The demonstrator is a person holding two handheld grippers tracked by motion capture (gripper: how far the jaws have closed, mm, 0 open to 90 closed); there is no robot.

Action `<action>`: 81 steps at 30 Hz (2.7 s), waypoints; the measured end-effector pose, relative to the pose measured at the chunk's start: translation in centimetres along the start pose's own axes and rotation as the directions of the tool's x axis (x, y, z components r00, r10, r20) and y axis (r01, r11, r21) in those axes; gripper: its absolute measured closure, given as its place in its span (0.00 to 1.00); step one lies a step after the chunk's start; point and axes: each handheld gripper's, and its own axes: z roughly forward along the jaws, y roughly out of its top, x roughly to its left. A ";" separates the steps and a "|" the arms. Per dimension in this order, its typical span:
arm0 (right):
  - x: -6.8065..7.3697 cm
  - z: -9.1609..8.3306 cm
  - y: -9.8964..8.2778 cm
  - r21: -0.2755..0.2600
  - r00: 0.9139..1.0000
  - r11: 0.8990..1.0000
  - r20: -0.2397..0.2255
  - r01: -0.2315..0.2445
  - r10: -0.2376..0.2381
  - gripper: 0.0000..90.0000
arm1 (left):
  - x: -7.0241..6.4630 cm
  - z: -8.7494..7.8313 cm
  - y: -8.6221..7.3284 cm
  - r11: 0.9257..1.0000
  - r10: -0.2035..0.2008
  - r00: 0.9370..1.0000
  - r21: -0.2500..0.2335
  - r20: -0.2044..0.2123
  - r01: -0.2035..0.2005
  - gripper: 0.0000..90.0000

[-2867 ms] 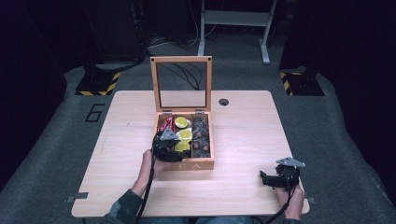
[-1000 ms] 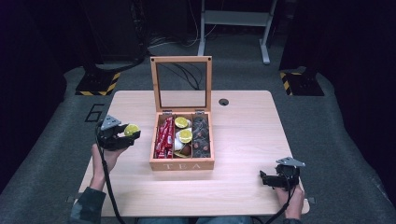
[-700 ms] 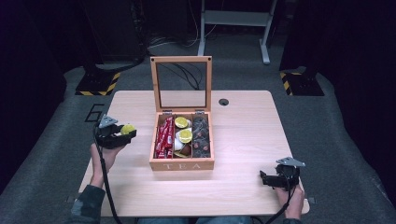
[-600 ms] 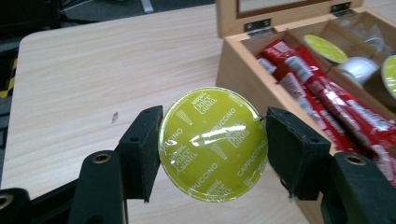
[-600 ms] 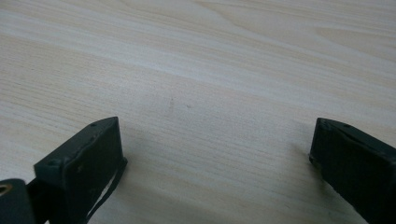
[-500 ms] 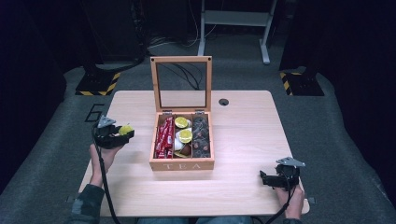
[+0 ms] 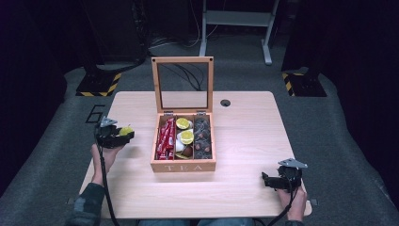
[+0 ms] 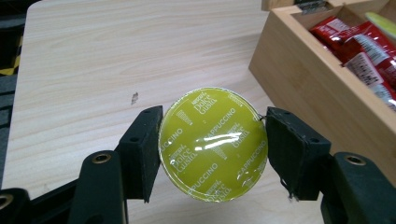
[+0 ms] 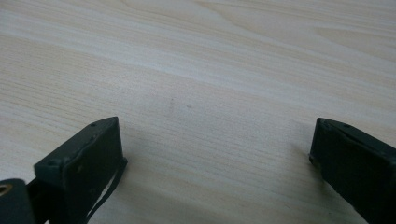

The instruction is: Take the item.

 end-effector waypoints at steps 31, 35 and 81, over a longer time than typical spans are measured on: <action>0.0 0.0 0.0 0.000 1.000 1.000 0.000 0.000 0.000 0.02 | 2.4 3.5 -0.2 0.990 -0.032 0.999 0.139 -0.003 0.032 0.44; 0.0 0.0 0.0 0.000 1.000 1.000 0.000 0.000 0.000 0.02 | 2.5 3.8 -0.3 0.987 -0.033 0.999 0.157 0.000 0.033 0.43; 0.0 0.0 0.0 -0.001 1.000 1.000 0.000 0.001 -0.001 0.02 | 0.2 -2.7 -0.4 0.999 0.002 1.000 0.040 0.014 -0.002 0.14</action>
